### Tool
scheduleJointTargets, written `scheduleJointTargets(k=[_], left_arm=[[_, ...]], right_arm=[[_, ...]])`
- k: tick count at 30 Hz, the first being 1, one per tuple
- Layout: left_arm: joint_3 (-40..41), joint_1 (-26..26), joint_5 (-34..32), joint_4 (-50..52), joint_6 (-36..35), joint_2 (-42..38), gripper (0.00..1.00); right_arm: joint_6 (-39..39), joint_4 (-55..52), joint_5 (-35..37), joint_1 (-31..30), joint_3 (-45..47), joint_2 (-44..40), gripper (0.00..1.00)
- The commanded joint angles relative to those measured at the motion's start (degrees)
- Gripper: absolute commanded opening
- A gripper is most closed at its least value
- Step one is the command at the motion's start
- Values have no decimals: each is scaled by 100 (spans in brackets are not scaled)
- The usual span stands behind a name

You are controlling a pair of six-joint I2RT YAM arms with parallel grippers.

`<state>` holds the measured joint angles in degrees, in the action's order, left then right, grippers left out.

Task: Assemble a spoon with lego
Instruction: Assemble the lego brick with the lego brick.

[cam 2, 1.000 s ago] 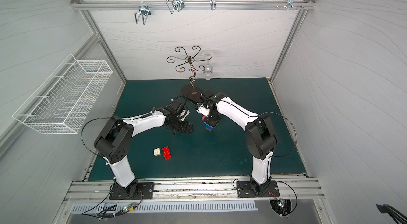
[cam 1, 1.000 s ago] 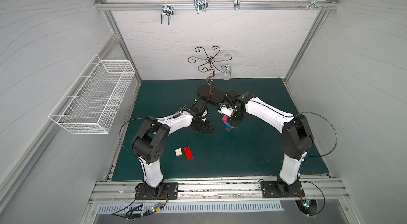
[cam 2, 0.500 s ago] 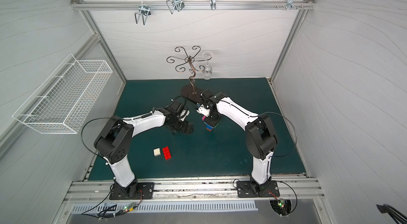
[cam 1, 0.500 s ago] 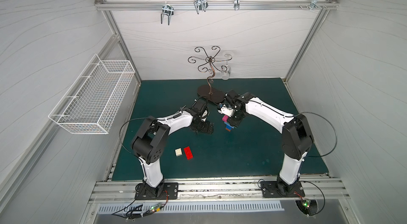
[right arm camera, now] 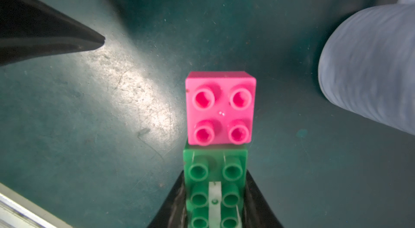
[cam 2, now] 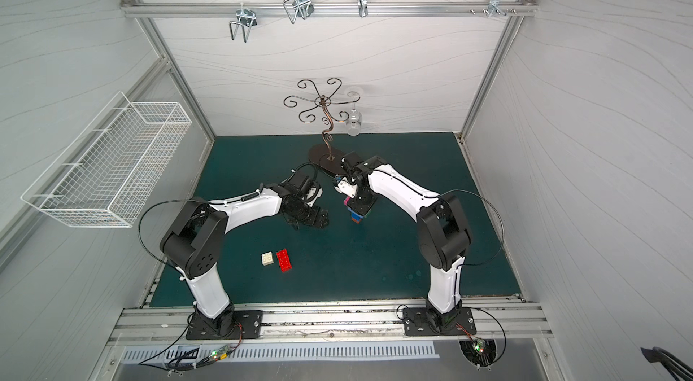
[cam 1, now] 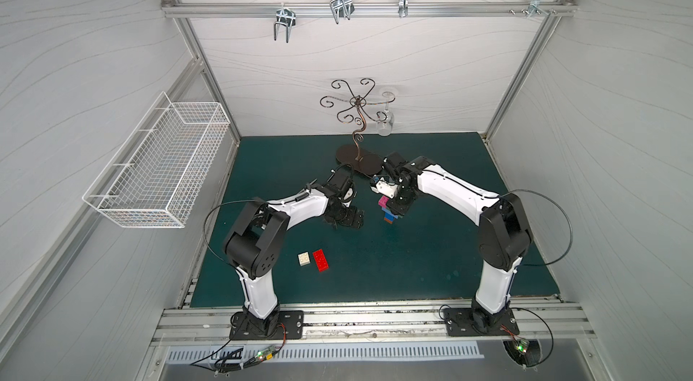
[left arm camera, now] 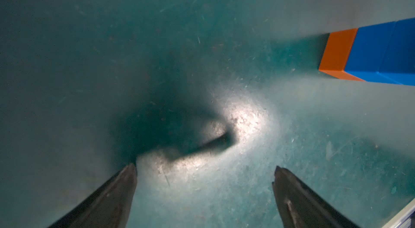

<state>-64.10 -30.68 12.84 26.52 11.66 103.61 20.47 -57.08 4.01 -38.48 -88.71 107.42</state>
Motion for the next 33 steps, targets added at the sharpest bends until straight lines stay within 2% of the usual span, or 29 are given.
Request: scheduleJointTargets(k=[1, 5, 11, 23, 33], left_arm=[[-14, 35, -35, -96, -85, -34, 100], [-13, 28, -45, -102, -85, -35, 100], [-13, 33, -36, -104, -89, 10, 100], [-15, 29, -27, -97, -94, 18, 100], [-14, 29, -36, -94, -84, 26, 100]], right_arm=[[-148, -321, -386, 48, 107, 491, 17], [-283, -368, -98, 60, -14, 584, 17], [-158, -17, -80, -130, 60, 83, 16], [-190, -93, 87, -173, -137, 17, 16], [-202, -121, -295, -54, -14, 341, 16]])
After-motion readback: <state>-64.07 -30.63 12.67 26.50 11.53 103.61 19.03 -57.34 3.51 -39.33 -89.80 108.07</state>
